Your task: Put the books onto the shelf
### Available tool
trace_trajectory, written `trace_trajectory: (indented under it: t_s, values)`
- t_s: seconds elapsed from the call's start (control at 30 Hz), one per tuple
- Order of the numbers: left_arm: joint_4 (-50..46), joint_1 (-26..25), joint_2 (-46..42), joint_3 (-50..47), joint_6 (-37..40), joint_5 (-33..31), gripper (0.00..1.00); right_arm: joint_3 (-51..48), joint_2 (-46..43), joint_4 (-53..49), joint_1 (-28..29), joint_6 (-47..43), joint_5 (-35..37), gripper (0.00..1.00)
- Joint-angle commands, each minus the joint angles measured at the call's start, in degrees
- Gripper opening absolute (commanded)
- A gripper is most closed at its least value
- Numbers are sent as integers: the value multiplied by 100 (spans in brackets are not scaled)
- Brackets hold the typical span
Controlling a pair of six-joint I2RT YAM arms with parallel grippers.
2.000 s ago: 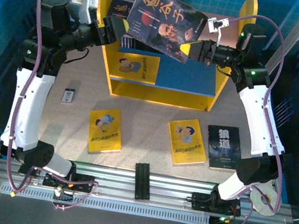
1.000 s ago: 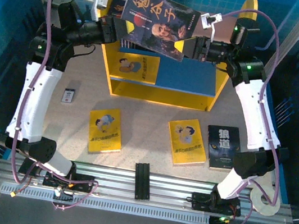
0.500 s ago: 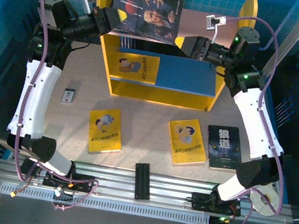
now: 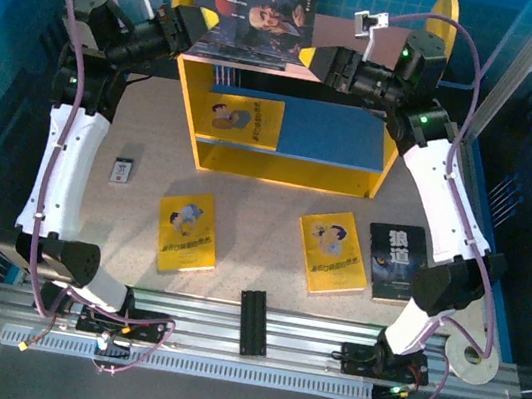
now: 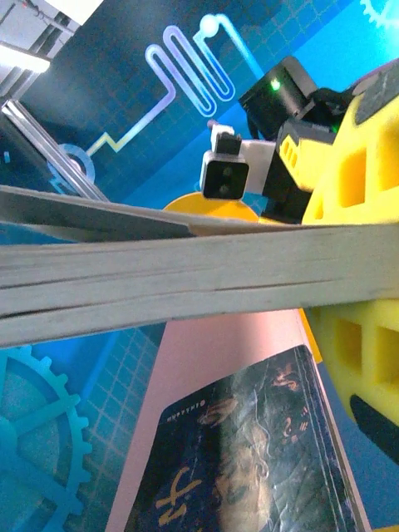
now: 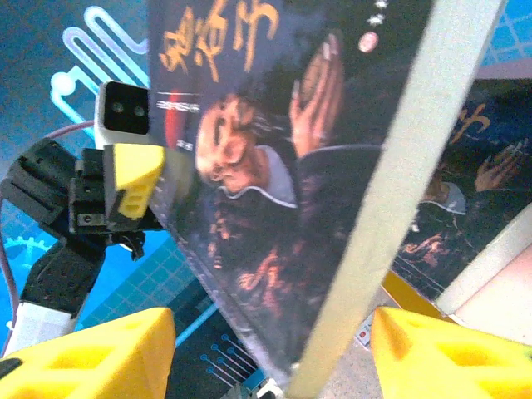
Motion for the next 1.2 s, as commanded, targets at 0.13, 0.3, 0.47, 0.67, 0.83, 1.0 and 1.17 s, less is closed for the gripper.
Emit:
trace_trajectory:
  t_s: [0.13,0.3,0.47,0.67,0.83,1.0,1.17]
  values:
    - [896,157,-29,35,-383,383,0,517,223,-217,107,-71,138,66]
    - [1243,158,121,-40,-697,601,0,872,425,-200,169,-10,127,63]
    - [1334,158,261,-98,-812,701,0,1231,684,-136,256,92,44,46]
    - [1373,158,376,-108,-794,714,0,1298,764,-41,285,127,56,11]
    - [723,171,340,41,-294,461,32,1268,758,72,202,123,170,5]
    - [-254,389,-127,94,396,-139,57,1314,816,-120,96,19,257,4]
    - [-1370,482,-601,199,1256,-1098,62,1417,954,-327,101,-119,370,5]
